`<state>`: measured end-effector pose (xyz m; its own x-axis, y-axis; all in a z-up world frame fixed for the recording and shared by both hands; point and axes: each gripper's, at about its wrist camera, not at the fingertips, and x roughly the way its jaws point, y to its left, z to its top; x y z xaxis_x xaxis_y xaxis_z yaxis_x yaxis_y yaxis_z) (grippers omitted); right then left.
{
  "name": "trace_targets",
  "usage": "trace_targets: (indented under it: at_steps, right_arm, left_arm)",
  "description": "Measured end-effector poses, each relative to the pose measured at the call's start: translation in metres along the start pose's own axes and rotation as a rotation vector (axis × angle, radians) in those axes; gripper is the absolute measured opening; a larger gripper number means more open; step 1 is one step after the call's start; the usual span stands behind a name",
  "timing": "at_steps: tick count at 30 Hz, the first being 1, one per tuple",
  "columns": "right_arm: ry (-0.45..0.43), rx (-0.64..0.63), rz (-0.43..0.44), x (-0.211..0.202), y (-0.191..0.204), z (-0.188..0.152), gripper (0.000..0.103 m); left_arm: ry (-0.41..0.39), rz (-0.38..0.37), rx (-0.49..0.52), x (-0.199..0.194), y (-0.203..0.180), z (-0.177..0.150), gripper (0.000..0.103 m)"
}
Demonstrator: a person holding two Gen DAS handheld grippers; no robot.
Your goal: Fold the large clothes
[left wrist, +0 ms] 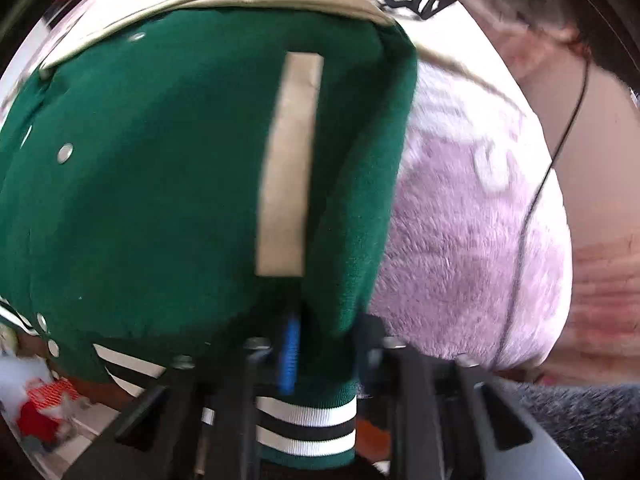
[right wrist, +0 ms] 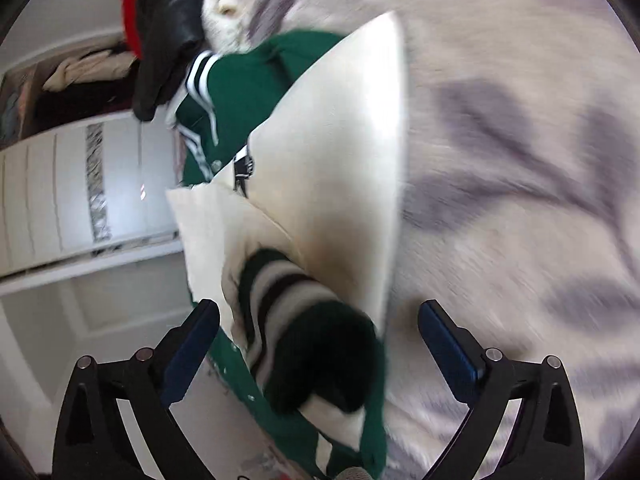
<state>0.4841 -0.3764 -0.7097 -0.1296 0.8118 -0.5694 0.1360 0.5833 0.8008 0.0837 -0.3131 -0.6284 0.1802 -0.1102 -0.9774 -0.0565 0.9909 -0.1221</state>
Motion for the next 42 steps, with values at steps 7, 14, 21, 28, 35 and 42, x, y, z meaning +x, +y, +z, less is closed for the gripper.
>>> trace_targets:
  at_steps: [7, 14, 21, 28, 35, 42]
  right_arm:
    - [0.054, -0.022, -0.028, 0.067, 0.040, 0.023, 0.049]
    - [-0.011, 0.018, -0.125, 0.054, 0.110, 0.010, 0.025]
    - [-0.023, 0.008, -0.255, 0.043, 0.228, -0.003, 0.024]
    - [-0.019, -0.003, -0.446, 0.159, 0.369, -0.007, 0.024]
    - [-0.046, 0.024, -0.721, 0.341, 0.425, -0.010, 0.024]
    - [-0.045, 0.102, -0.865, 0.420, 0.412, 0.003, 0.045]
  left_arm:
    - [-0.109, -0.034, -0.132, -0.041, 0.024, -0.002, 0.007]
    - [-0.221, -0.108, -0.385, -0.104, 0.076, -0.003, 0.007]
    - [-0.373, -0.167, -0.658, -0.170, 0.172, -0.019, 0.007]
    - [-0.424, -0.220, -0.870, -0.178, 0.282, -0.044, 0.007]
    - [-0.365, -0.289, -1.031, -0.121, 0.411, -0.072, 0.007]
    - [-0.235, -0.449, -1.096, -0.050, 0.490, -0.079, 0.011]
